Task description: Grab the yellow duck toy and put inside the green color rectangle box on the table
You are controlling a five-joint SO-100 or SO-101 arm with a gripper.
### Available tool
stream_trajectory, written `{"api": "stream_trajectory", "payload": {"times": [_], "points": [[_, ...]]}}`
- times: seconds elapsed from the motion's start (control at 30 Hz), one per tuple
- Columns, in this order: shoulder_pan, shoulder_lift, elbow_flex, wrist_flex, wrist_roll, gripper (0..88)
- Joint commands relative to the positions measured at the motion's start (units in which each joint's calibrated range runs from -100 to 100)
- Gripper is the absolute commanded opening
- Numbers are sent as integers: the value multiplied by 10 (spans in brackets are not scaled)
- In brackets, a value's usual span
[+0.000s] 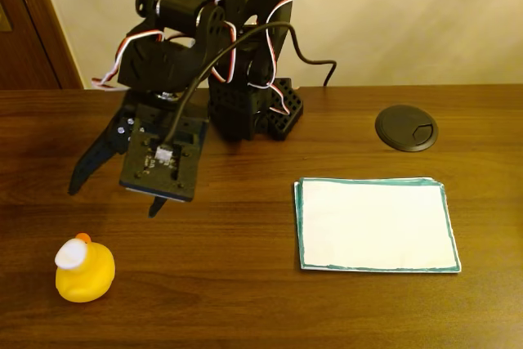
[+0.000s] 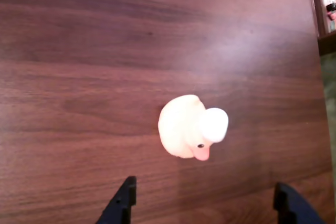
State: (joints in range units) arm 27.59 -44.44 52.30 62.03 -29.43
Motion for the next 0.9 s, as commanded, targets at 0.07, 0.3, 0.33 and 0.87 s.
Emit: {"api": "stream_trajectory", "payload": {"times": [0.07,0.3,0.33,0.87], "points": [[44,71,-91,13,0,385],[55,159,-197,47,-56,385],[50,179,-196,28,-66,384],[68,432,-126,-240,-104,378]]}}
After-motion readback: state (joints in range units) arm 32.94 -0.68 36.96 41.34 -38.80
